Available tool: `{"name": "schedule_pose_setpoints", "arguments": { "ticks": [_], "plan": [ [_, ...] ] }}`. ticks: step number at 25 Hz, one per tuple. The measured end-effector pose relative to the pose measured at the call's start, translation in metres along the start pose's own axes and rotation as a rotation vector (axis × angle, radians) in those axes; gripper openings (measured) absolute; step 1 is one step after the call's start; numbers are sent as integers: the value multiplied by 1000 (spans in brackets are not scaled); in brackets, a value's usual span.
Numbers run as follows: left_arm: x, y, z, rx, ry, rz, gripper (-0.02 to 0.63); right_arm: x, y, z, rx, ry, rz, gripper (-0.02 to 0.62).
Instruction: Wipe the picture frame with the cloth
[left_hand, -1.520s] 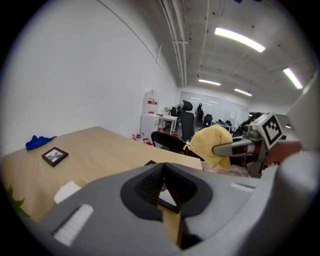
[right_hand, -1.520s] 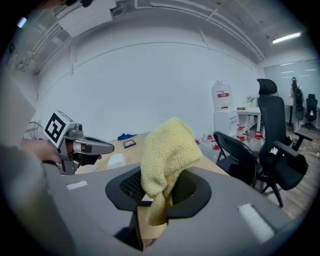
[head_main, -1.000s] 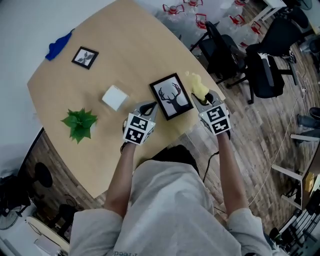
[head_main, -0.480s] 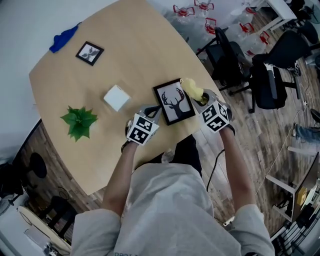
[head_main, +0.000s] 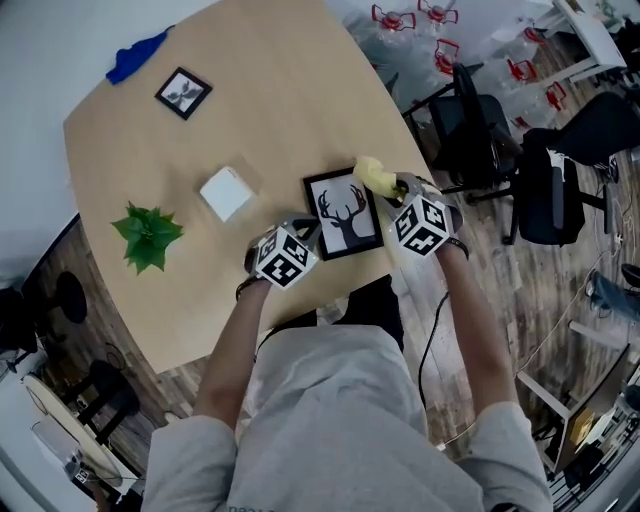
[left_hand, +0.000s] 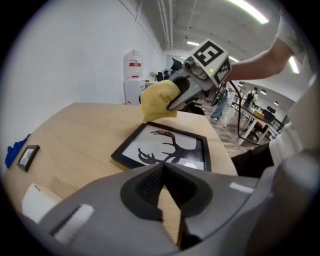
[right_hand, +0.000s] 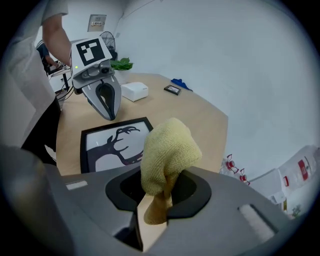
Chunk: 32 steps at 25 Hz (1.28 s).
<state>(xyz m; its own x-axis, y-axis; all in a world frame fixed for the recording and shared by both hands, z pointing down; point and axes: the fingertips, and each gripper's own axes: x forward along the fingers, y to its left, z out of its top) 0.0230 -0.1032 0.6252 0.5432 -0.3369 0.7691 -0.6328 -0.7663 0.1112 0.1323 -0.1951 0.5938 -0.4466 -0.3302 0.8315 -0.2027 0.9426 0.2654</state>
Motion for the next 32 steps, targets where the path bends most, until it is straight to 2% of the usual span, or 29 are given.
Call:
{"name": "schedule_pose_setpoints", "arguments": {
  "ticks": [5, 13, 18, 22, 25, 32],
  "plan": [
    [15, -2, -15, 45, 120, -29, 52, 15, -16, -5, -79, 11, 15, 89],
    [19, -4, -18, 85, 210, -66, 52, 48, -23, 3, -189, 55, 14, 89],
    [20, -4, -18, 103, 220, -81, 52, 71, -13, -11, -270, 169, 70, 77],
    [19, -3, -18, 101, 203, -88, 52, 77, -11, -25, -389, 284, 91, 80],
    [18, -3, -19, 102, 197, -91, 52, 78, -10, -23, -450, 310, 84, 80],
    [18, -3, -18, 107, 196, -94, 52, 76, -9, -23, -505, 320, 39, 79]
  ]
}}
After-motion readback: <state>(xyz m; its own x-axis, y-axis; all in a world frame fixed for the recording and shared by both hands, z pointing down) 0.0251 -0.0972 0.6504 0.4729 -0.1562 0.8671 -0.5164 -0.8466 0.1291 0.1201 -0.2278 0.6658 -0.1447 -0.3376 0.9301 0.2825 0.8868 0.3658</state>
